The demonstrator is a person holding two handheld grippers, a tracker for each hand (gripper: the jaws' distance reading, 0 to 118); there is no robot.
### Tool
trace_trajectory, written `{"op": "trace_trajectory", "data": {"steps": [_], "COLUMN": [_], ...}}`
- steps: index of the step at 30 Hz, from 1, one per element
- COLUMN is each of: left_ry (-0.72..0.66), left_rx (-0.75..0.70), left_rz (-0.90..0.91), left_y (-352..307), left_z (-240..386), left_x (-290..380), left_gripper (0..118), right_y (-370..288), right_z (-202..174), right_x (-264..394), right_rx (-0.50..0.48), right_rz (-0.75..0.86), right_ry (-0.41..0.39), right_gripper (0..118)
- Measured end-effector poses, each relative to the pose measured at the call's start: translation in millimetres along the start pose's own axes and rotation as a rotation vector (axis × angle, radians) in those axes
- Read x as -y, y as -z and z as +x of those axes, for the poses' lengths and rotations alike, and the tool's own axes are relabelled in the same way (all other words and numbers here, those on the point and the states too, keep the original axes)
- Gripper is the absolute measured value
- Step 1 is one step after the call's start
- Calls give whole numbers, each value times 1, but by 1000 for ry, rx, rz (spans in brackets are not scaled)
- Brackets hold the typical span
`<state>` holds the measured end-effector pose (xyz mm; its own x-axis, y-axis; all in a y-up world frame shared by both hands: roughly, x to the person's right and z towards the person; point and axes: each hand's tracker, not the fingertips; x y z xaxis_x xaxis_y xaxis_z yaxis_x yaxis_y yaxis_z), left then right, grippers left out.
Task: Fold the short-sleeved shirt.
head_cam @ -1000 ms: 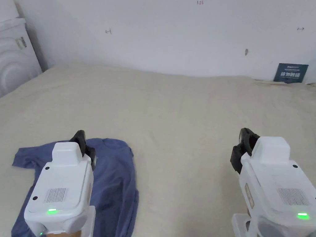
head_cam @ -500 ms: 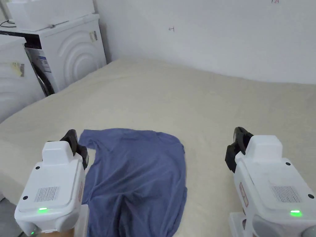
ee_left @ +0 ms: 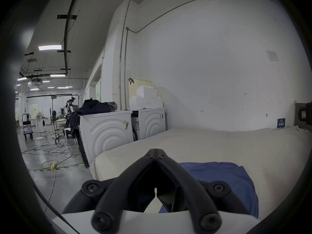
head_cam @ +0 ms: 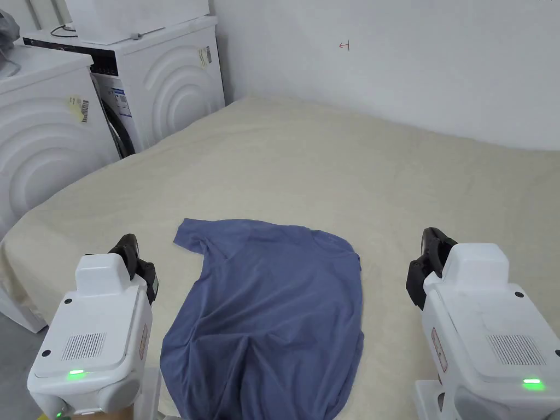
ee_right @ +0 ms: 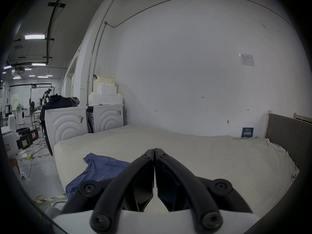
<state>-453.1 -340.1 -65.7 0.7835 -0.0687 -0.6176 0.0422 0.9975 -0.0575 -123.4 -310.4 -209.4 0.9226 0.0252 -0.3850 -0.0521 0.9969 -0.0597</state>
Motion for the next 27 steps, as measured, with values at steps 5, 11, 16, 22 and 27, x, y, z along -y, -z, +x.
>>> {"op": "trace_trajectory", "data": {"steps": [5,11,16,22,27], "left_ry": [-15,-11,-33,-3,60], "left_rx": [83,248,344,361,400], "left_rz": [-51,-252,-571,-845,-972], "left_y": [14,58,119,172,194], "left_z": [11,40,70,105,127], "left_x": [-2,-6,11,56,93], "left_gripper": [0,2,6,66,102], "right_y": [1,6,11,16,21], "right_z": [8,22,35,52,64], "right_x": [1,3,6,14,22], "right_rx": [13,45,75,108,135], "right_rz": [-5,-16,-27,-53,-84], "right_ry": [-5,-2,8,7,-3], "right_gripper": [0,0,0,0,0]}}
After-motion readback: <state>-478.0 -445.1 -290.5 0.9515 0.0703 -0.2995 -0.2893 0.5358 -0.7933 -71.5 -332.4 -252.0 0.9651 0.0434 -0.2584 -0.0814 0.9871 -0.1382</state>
